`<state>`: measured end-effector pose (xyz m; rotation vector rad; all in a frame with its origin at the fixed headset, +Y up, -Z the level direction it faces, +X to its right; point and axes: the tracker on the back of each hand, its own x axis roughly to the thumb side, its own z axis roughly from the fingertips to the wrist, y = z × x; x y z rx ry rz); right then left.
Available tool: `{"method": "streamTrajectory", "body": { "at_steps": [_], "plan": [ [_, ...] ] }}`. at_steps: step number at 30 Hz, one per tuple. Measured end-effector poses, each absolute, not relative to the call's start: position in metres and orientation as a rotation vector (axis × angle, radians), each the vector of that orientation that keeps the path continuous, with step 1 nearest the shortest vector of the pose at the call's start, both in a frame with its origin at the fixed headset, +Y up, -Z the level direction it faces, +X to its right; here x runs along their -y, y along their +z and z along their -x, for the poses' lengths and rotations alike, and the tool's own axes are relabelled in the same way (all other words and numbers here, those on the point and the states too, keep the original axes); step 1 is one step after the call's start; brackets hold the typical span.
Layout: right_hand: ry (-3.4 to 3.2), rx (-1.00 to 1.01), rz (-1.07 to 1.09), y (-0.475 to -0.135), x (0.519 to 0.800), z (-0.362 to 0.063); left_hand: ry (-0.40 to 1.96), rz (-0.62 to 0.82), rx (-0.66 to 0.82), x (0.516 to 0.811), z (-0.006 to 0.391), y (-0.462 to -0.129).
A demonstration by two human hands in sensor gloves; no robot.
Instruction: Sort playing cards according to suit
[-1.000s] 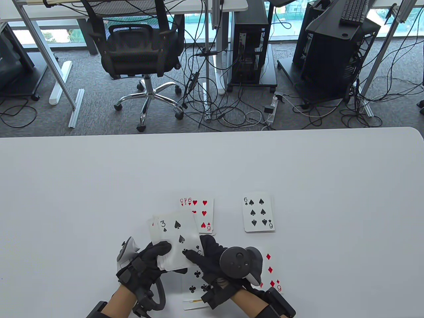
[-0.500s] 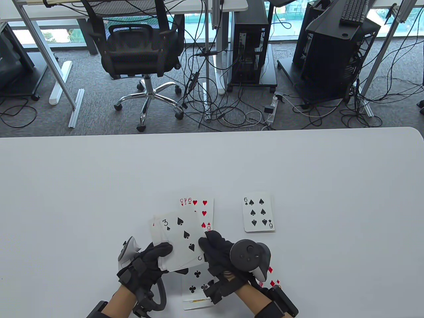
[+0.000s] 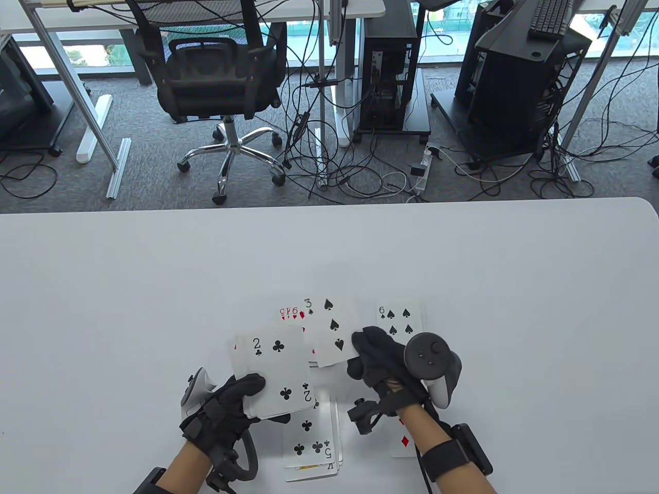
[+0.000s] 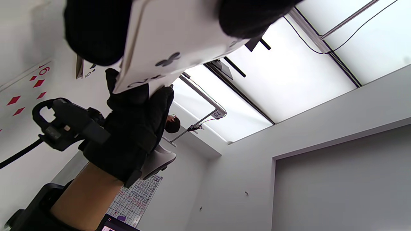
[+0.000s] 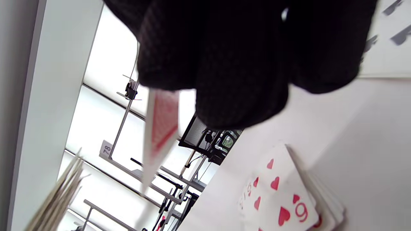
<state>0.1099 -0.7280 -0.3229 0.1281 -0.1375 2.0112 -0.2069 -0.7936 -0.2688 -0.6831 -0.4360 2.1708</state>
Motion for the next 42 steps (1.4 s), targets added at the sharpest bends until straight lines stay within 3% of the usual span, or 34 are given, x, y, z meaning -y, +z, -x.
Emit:
{"method": "streamTrajectory", "body": {
  "at_steps": [5,12,17,23,29,35,42],
  "plan": [
    [2.28,0.195,0.098,-0.35,0.732,-0.149,2.173,0.672,0.439,0.793,0.208,-0.269],
    [2.648,0.004,0.331,-0.365,0.758,-0.171,2.175,0.665,0.441,0.793,0.209,-0.27],
    [2.98,-0.174,0.354,-0.369,0.77,-0.164,2.178,0.661,0.435,0.792,0.21,-0.27],
    [3.186,-0.23,0.314,-0.37,0.77,-0.155,2.18,0.654,0.428,0.791,0.21,-0.27],
    [3.143,-0.037,0.135,-0.36,0.749,-0.139,2.176,0.658,0.423,0.791,0.211,-0.269],
    [2.656,0.235,-0.273,-0.324,0.718,-0.092,2.172,0.666,0.42,0.791,0.211,-0.269],
    [2.16,0.144,-0.534,-0.275,0.715,-0.036,2.163,0.665,0.424,0.791,0.211,-0.269]
  ]
}}
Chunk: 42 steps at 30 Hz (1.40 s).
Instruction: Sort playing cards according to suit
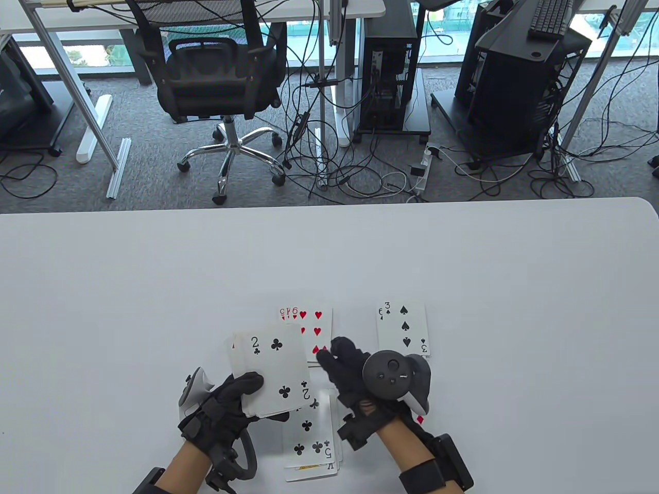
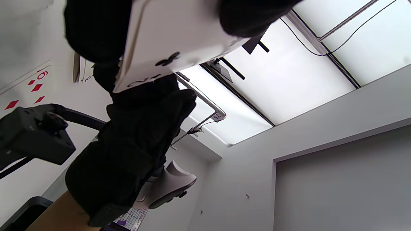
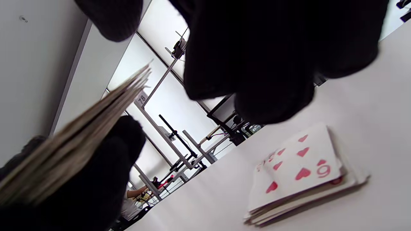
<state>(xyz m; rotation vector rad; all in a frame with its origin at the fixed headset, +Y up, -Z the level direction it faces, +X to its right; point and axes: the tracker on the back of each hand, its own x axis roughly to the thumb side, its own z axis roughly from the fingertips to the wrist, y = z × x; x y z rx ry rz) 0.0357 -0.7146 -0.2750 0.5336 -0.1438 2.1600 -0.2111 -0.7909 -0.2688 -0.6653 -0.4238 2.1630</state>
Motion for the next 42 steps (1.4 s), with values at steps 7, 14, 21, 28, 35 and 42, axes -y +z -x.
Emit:
{"method": "streamTrajectory", "body": {
  "at_steps": [7,14,21,28,35,42],
  "plan": [
    [2.172,0.196,-0.559,-0.246,0.72,-0.013,2.162,0.67,0.463,0.785,0.208,-0.267],
    [2.051,0.275,-0.443,-0.237,0.719,-0.022,2.15,0.726,0.544,0.781,0.197,-0.262],
    [2.07,0.285,-0.384,-0.239,0.721,-0.044,2.136,0.734,0.54,0.78,0.193,-0.26],
    [1.887,0.294,-0.249,-0.246,0.724,-0.08,2.171,0.653,0.514,0.778,0.206,-0.266],
    [1.969,0.212,-0.186,-0.248,0.732,-0.088,2.233,0.549,0.45,0.782,0.228,-0.274],
    [2.317,-0.145,-0.379,-0.236,0.757,-0.034,2.261,0.499,0.414,0.784,0.239,-0.276]
  ]
}}
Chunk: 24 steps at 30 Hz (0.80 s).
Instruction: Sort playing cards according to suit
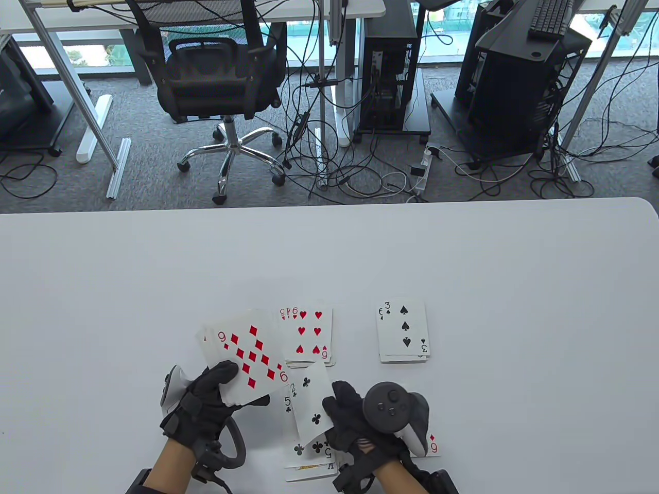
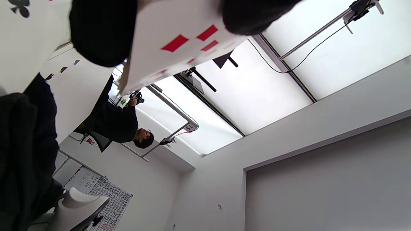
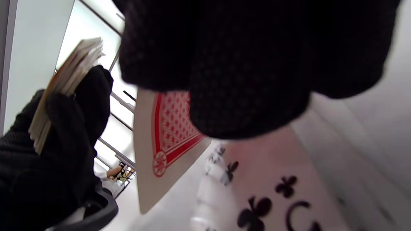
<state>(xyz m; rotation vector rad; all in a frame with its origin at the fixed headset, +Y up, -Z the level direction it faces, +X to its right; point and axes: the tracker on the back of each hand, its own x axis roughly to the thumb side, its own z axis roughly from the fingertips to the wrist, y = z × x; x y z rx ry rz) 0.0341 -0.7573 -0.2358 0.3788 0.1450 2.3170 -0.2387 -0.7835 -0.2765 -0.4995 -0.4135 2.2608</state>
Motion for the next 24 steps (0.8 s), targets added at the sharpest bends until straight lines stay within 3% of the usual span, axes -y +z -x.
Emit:
{"method": "streamTrajectory", "body": {
  "at_steps": [7,15,21,24],
  "plan": [
    [2.696,-0.445,-0.463,-0.224,0.766,-0.011,2.286,0.535,0.41,0.787,0.236,-0.276],
    [2.891,-0.644,-0.491,-0.22,0.777,-0.001,2.278,0.586,0.378,0.794,0.231,-0.276],
    [2.726,-0.557,-0.477,-0.226,0.759,-0.014,2.235,0.555,0.391,0.792,0.235,-0.278],
    [2.623,-0.22,-0.455,-0.229,0.739,-0.032,2.227,0.568,0.398,0.791,0.233,-0.277]
  ]
}}
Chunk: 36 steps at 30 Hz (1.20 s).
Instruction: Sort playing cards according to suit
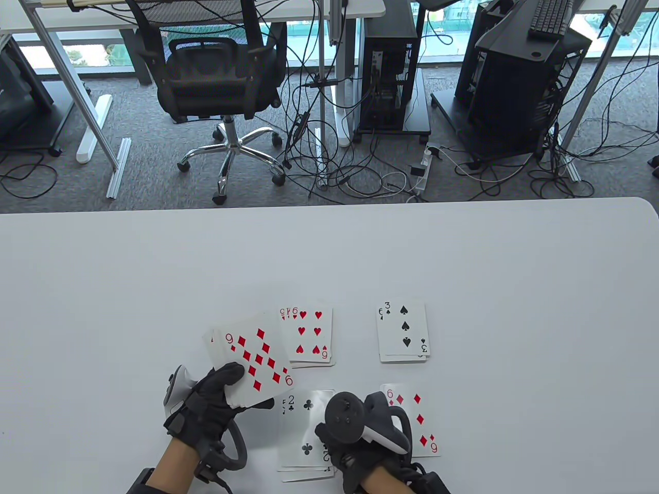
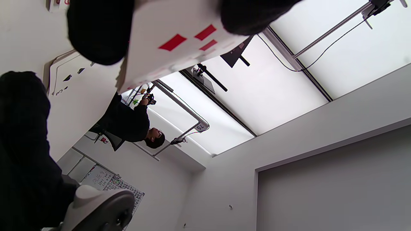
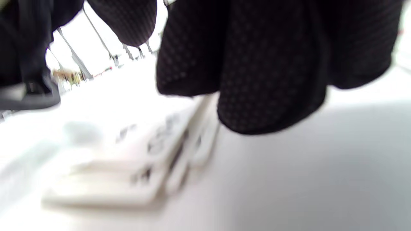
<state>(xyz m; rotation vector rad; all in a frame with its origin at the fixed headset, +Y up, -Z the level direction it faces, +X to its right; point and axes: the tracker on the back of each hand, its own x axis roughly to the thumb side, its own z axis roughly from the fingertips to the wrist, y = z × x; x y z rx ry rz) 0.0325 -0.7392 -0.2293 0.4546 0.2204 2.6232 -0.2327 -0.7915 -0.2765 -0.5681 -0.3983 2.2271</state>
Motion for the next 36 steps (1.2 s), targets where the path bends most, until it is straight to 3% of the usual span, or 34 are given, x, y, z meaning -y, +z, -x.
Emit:
{"method": "streamTrajectory", "body": {
  "at_steps": [4,6,15,20,31,36],
  "plan": [
    [2.416,0.145,-0.462,-0.229,0.717,-0.053,2.206,0.605,0.414,0.791,0.224,-0.273],
    [2.318,0.224,-0.499,-0.228,0.711,-0.057,2.187,0.637,0.434,0.791,0.217,-0.27],
    [2.183,0.167,-0.514,-0.222,0.725,-0.036,2.126,0.796,0.489,0.795,0.187,-0.256],
    [2.166,0.271,-0.431,-0.22,0.726,-0.04,2.12,0.844,0.534,0.793,0.178,-0.252],
    [2.042,0.224,-0.366,-0.226,0.728,-0.053,2.113,0.855,0.534,0.792,0.175,-0.251],
    [2.091,0.311,-0.284,-0.236,0.716,-0.083,2.14,0.813,0.527,0.789,0.18,-0.253]
  ]
}}
